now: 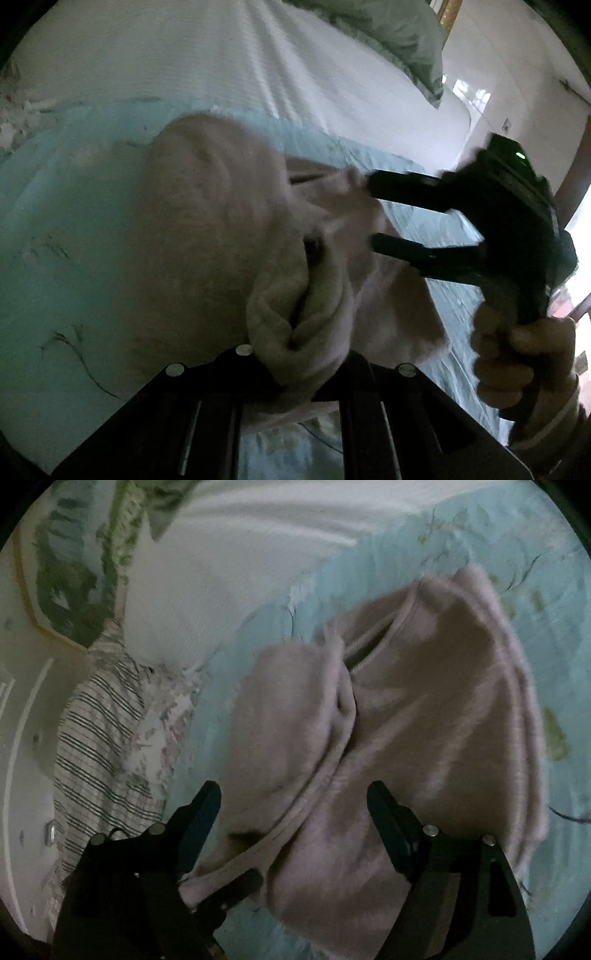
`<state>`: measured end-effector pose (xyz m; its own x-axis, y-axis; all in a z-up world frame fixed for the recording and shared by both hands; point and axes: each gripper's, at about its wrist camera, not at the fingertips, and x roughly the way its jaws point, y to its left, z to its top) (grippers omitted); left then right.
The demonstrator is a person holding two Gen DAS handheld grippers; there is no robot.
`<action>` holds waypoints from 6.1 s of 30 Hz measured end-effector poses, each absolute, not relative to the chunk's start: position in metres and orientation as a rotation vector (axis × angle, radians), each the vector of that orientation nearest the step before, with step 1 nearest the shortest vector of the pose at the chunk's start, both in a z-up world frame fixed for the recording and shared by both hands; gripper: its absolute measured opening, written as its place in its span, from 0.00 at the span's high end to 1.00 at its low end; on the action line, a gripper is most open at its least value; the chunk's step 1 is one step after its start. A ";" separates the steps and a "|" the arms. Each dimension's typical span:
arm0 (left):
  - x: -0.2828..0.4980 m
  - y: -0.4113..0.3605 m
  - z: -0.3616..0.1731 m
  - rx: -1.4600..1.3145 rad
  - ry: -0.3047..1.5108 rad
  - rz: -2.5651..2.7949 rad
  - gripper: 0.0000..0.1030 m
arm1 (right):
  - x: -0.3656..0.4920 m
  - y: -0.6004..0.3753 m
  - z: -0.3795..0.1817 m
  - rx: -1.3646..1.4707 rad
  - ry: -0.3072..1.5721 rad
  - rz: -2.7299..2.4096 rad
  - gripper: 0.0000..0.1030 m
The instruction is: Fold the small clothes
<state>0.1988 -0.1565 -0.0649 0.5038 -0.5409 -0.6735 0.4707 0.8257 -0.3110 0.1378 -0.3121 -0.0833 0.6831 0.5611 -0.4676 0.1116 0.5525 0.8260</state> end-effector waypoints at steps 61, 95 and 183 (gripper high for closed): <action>0.237 -0.114 -0.075 -0.292 1.023 -0.674 0.24 | 0.105 -0.377 -0.120 0.875 0.803 0.073 0.16; 0.229 0.062 -0.065 -0.354 0.917 -0.474 0.61 | 0.183 -0.158 -0.096 0.734 0.832 0.460 0.65; 0.280 0.034 -0.066 -0.023 0.898 -0.309 0.62 | 0.178 -0.185 -0.069 0.701 0.816 0.219 0.97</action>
